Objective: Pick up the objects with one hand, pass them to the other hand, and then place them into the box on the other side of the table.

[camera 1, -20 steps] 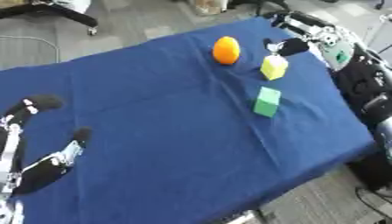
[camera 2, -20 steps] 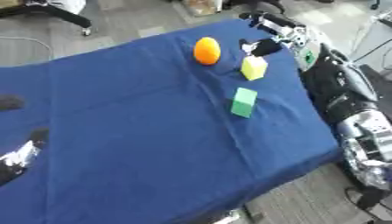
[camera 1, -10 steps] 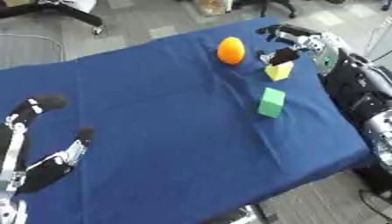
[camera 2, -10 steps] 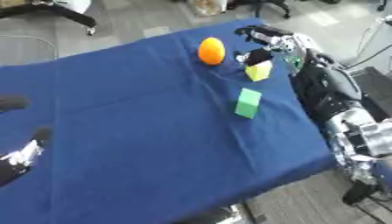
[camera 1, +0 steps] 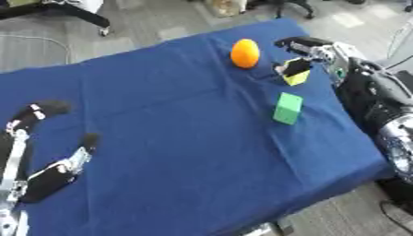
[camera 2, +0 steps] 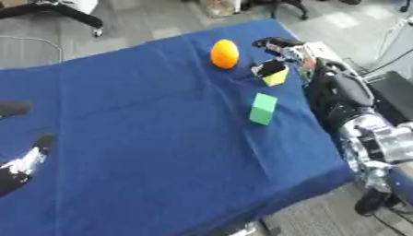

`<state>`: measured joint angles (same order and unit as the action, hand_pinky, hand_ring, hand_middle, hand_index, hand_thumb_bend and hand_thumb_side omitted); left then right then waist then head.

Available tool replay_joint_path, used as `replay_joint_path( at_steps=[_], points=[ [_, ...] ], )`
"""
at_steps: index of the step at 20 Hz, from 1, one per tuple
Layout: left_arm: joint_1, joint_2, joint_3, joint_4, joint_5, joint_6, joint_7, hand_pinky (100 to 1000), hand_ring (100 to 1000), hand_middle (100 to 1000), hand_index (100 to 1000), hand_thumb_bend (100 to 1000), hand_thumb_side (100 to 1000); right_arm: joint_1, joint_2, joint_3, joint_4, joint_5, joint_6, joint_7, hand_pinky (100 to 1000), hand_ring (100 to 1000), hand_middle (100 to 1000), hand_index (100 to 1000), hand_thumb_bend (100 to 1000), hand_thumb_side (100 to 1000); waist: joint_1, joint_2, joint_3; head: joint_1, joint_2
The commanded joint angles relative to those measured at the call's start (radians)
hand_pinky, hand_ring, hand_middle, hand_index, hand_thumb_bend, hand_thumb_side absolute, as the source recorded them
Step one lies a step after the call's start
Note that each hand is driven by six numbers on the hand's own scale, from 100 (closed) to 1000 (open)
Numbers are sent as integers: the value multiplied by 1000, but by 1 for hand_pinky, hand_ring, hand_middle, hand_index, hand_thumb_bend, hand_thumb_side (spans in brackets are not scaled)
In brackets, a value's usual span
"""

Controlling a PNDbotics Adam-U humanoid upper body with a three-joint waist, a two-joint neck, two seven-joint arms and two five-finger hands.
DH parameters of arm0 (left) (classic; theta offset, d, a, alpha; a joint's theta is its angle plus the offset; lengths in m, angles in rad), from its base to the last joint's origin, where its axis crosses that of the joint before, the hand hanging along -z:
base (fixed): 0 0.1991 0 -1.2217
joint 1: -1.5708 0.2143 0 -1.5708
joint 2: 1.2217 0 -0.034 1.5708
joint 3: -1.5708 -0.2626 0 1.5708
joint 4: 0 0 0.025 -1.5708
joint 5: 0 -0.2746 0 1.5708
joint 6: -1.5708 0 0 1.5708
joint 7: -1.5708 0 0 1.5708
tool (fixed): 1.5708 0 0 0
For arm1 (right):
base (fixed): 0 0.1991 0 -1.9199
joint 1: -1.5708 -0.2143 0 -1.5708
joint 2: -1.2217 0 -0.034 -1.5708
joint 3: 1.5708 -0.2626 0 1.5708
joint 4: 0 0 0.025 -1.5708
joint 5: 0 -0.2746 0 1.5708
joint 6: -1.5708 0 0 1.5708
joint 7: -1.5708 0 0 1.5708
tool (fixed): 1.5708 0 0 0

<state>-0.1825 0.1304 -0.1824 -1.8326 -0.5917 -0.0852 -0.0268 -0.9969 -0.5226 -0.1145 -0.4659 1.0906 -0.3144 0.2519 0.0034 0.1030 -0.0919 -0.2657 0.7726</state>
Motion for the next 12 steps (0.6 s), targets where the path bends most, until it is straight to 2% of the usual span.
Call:
replay_joint_path(
  at_steps=[1,12],
  points=[
    [-6,3,0,-12,4,0,-1,939,854,736,753,436,586,-19,-32,-13,11,32,28,-38,901,933,944,1000,100,490,-3,-24,1,2,-3],
    [-9,3,0,-13,6,0,-1,938,850,731,755,430,588,-10,-50,-21,67,85,99,-137,905,936,930,1000,100,440,-1,-22,5,-1,-3]
  ],
)
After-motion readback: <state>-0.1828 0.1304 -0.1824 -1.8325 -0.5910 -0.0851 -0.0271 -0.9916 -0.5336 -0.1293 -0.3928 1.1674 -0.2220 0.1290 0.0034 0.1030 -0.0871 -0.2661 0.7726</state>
